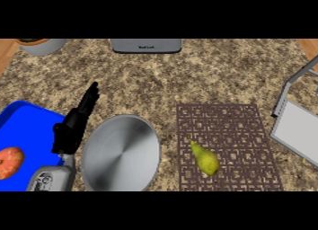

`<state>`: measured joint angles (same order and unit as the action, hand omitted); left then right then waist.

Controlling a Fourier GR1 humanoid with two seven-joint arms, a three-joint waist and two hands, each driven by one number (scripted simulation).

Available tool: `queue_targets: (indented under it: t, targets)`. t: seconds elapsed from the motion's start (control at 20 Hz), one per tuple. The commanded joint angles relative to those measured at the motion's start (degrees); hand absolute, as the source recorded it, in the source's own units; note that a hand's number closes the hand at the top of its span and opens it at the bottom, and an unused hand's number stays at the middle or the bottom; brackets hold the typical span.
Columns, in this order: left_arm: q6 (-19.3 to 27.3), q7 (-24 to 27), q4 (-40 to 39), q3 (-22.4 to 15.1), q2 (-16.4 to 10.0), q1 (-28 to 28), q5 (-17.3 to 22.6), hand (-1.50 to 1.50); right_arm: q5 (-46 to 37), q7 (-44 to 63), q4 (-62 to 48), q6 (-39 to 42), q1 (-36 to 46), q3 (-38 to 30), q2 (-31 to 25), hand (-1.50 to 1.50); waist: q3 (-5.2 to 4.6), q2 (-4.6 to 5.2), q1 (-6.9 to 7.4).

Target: Pick the sweet potato from the placemat and place it in the tiered shelf

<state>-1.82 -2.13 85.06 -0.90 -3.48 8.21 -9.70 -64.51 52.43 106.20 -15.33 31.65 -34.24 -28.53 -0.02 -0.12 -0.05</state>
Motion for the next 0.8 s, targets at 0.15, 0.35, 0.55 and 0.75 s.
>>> queue_targets:
  t: [0.15,0.35,0.55,0.75]
  targets:
    - [-0.9,-1.3,-2.7,2.2,-1.4,4.1,1.2,0.0,-0.4,6.6,9.6,-0.1,4.6,-5.4,-3.5,-1.5,-0.03,-0.05,-0.7]
    - [2.3,-0.8,-2.5,0.3,0.9,1.8,-1.6,0.0,5.1,11.6,17.8,11.3,2.5,-14.1,-8.1,-1.5,-0.05,-0.55,-2.34]
    - [0.1,-0.2,0.6,1.2,-0.8,-1.6,0.4,0.0,10.3,16.1,22.3,22.3,-0.9,-21.5,-8.9,-1.5,-0.06,-0.95,-2.87]
    - [0.8,2.0,-1.2,3.6,-1.8,-2.5,0.8,0.0,17.7,17.3,28.3,31.1,-4.7,-30.3,-7.9,-1.5,-0.05,-1.43,-4.67]
